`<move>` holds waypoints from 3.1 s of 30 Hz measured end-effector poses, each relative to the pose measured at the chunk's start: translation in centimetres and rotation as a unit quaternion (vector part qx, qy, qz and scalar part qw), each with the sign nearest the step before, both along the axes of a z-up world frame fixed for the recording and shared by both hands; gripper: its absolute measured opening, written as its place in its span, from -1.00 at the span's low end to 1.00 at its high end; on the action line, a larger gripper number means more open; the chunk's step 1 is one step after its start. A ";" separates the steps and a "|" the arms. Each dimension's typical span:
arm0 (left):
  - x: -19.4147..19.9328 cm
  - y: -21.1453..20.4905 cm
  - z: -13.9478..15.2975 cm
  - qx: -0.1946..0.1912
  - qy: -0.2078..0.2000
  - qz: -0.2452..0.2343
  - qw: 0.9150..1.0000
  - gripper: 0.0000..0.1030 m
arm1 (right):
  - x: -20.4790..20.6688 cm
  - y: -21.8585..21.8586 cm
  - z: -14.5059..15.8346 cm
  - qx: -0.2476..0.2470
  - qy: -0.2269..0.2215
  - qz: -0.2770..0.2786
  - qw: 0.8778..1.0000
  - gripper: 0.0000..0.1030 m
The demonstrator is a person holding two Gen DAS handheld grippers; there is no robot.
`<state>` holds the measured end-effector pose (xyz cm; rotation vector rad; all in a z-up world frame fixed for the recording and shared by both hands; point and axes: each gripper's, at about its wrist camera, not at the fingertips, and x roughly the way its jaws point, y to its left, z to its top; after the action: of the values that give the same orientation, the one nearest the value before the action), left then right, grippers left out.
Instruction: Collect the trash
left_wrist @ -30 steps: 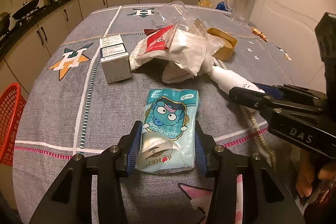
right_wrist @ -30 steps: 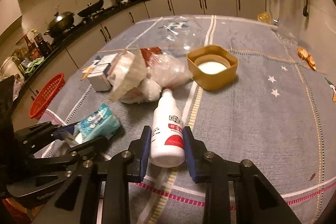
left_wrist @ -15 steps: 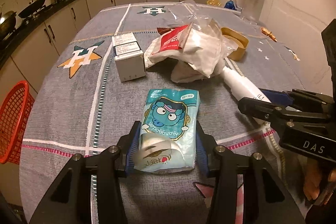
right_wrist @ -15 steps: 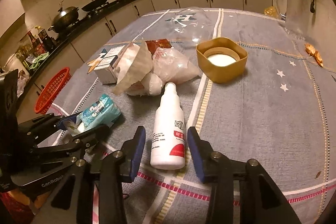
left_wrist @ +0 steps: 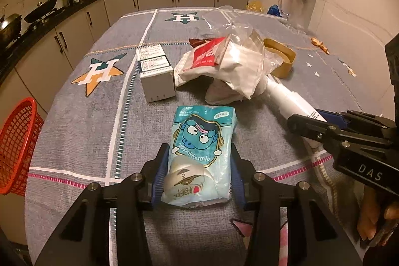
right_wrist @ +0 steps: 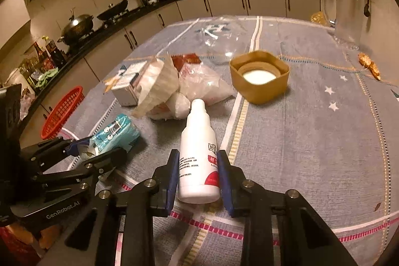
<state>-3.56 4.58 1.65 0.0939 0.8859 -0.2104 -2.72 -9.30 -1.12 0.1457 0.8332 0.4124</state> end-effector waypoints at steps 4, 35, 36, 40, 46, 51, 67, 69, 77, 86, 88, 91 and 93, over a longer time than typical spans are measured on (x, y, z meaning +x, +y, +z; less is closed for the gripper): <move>-0.3 0.2 0.5 0.000 -0.007 0.002 1.000 -0.15 | -0.2 -0.2 0.3 0.008 -0.008 -0.001 1.000 -0.37; -1.5 0.4 1.6 -0.010 -0.019 0.007 1.000 -0.15 | -0.4 -1.0 1.0 -0.011 -0.044 -0.027 0.999 -0.37; -1.5 0.4 1.6 -0.010 -0.018 0.008 1.000 -0.15 | -0.4 -1.0 1.0 -0.011 -0.045 -0.027 0.999 -0.37; -1.6 0.4 1.6 -0.008 -0.017 0.008 1.000 -0.15 | -0.5 -1.0 1.1 -0.017 -0.050 -0.028 0.998 -0.37; -1.5 0.5 1.5 -0.004 -0.017 0.012 1.000 -0.15 | -0.8 -0.6 1.1 -0.029 -0.057 -0.026 0.998 -0.37; -1.5 0.5 1.4 -0.002 -0.016 0.012 1.000 -0.15 | -0.8 -0.8 1.2 -0.030 -0.058 -0.031 0.997 -0.37; -1.6 0.5 1.5 -0.001 -0.014 0.014 1.000 -0.15 | -0.7 -0.8 1.2 -0.035 -0.060 -0.032 0.997 -0.37; -1.6 0.4 1.5 0.002 -0.015 0.014 1.000 -0.15 | -0.8 -0.7 1.3 -0.038 -0.063 -0.031 0.997 -0.37; -1.9 0.2 1.9 0.006 -0.018 0.016 1.000 -0.15 | -1.2 -0.5 1.5 -0.043 -0.073 -0.031 0.996 -0.37; -2.1 0.2 2.0 0.006 -0.018 0.013 1.000 -0.15 | -1.1 -0.5 1.5 -0.044 -0.069 -0.032 0.996 -0.37; -2.0 0.2 1.9 0.006 -0.016 0.011 1.000 -0.15 | -1.0 -0.5 1.5 -0.045 -0.069 -0.031 0.996 -0.37; -2.0 0.1 1.8 0.005 -0.018 0.008 1.000 -0.15 | -0.9 -0.4 1.4 -0.046 -0.067 -0.030 0.996 -0.37; -1.8 0.0 1.7 0.006 -0.019 0.007 1.000 -0.15 | -0.9 -0.4 1.4 -0.047 -0.067 -0.030 0.996 -0.37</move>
<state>-5.37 4.61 3.36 0.1023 0.8499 -0.1907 -3.61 -9.72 0.27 0.0554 0.7137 0.3232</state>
